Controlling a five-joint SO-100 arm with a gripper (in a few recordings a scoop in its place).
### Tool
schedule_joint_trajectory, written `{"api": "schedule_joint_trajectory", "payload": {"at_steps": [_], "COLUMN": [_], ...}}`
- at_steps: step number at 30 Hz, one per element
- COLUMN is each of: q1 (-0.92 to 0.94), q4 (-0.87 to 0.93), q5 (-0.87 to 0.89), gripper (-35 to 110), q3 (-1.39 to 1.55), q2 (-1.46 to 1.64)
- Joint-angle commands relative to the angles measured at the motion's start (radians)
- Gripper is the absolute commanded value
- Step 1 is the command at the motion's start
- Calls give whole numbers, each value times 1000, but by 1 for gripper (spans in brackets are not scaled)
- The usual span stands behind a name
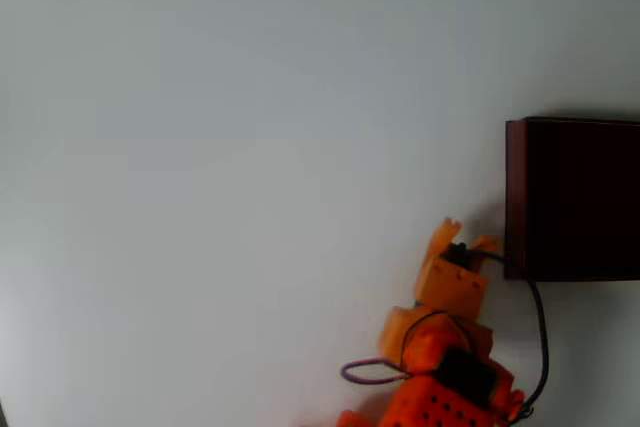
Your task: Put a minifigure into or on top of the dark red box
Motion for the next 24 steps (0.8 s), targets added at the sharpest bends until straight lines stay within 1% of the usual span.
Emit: {"api": "schedule_joint_trajectory", "payload": {"at_steps": [1, 8, 12, 14, 16, 18, 21, 24], "q1": [18, 12, -17, -51, -92, -124, -175, -207], "q4": [-9, -14, -8, 3, -3, 18, 130, 147], "q5": [-9, -6, 6, 35, 72, 107, 150, 158], "gripper": [4, 1, 15, 19, 19, 16, 16, 16], "q3": [11, 14, -11, -34, -67, -140, -334, -469], "q2": [25, 28, 41, 64, 60, -5, -193, -351]}}
